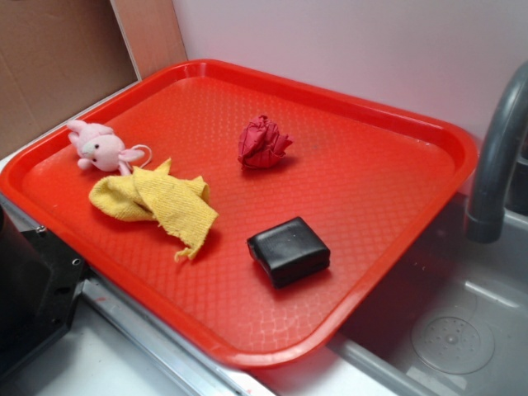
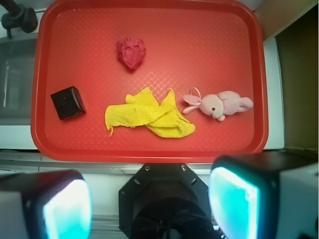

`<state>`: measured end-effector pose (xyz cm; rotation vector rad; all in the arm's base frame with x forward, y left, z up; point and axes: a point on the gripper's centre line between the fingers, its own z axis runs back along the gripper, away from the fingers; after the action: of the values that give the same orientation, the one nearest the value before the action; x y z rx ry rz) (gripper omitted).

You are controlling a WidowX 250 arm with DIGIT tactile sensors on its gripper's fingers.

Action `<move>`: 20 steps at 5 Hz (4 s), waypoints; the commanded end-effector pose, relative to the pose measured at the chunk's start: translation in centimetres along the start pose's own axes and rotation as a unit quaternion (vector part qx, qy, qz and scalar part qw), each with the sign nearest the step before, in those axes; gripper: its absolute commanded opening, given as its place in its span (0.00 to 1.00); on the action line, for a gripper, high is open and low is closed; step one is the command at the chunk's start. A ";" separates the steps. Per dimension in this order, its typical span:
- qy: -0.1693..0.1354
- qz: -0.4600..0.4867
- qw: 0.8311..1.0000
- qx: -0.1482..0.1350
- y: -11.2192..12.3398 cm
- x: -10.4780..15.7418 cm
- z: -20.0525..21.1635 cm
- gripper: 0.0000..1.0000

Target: Grab the black box.

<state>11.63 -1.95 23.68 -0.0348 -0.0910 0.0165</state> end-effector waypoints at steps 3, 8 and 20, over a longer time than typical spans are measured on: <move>-0.023 -0.020 0.999 -0.020 -3.0 0.5 -1.4 1.00; -0.052 -0.099 0.994 -0.016 -11.2 5.7 -11.6 1.00; 0.003 -0.030 0.999 0.019 -6.4 6.8 -9.6 0.00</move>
<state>19.20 -7.94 13.71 0.0248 -0.0321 -0.0502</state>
